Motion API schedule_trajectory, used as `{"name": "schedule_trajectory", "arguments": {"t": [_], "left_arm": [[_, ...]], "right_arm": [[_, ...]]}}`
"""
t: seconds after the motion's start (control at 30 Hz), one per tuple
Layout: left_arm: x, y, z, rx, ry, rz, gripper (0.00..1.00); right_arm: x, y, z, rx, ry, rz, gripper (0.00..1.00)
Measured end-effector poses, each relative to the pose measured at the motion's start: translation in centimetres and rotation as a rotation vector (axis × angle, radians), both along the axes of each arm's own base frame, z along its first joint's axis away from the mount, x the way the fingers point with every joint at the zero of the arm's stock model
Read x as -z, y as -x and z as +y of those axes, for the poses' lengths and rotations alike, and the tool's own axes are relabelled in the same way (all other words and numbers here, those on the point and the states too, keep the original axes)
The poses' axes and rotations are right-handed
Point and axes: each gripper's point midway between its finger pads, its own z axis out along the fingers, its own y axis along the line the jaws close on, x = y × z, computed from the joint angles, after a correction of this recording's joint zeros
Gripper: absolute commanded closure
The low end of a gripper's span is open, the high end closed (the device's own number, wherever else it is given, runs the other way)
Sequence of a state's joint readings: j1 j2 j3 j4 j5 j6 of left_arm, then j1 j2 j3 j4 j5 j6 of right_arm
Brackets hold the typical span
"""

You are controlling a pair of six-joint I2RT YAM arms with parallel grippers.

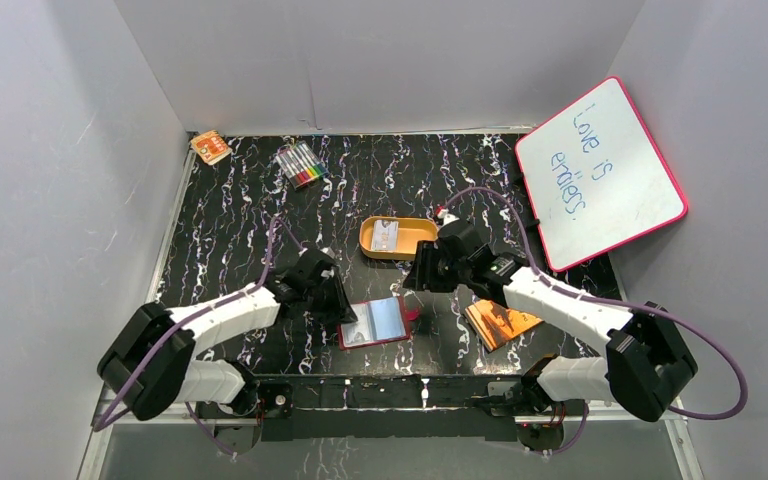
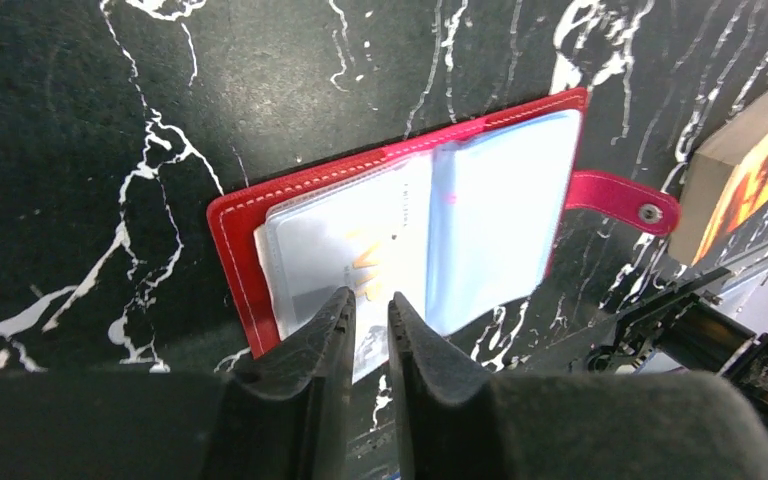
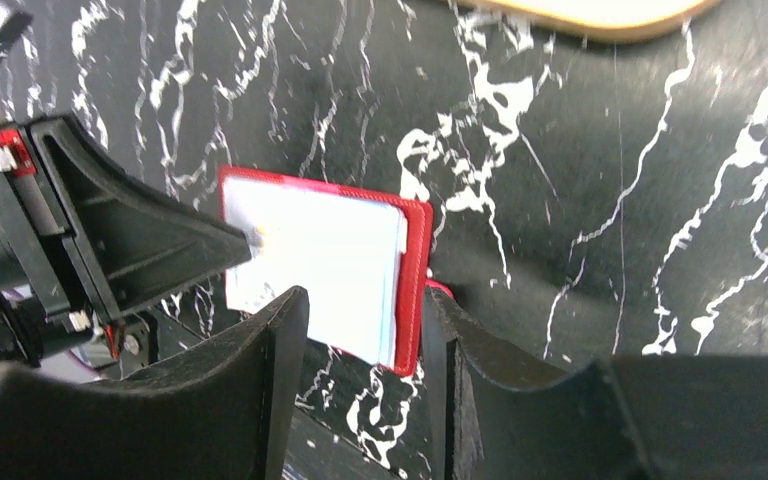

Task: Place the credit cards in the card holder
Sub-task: Adjust the credit card in the card holder, then pick up the credit card from the storage box.

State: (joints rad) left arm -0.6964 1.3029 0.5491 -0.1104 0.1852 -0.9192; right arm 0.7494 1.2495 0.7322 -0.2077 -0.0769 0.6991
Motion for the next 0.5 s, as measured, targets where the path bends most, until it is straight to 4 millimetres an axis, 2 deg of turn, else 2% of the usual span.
{"name": "schedule_trajectory", "arguments": {"t": [0.1,0.23,0.3,0.4,0.5], "left_arm": [[-1.4,-0.3,0.4,-0.005,-0.015,-0.03,0.62],[-6.0,-1.6,0.5,-0.025,0.025,-0.154,0.49],[-8.2,-2.0,0.9,-0.048,0.047,-0.221,0.46],[-10.5,-1.9,2.2,-0.092,0.061,-0.3,0.43],[-11.3,-1.6,3.5,-0.129,0.05,-0.328,0.42]], "right_arm": [[-1.7,-1.4,0.5,0.012,-0.011,-0.054,0.45],[-4.9,-4.7,1.8,0.045,-0.046,-0.116,0.44],[-5.4,-6.7,2.1,0.074,-0.055,-0.126,0.44],[-4.5,-9.7,2.1,0.121,-0.054,-0.108,0.41],[-2.2,-11.7,2.1,0.154,-0.036,-0.048,0.38]]}}
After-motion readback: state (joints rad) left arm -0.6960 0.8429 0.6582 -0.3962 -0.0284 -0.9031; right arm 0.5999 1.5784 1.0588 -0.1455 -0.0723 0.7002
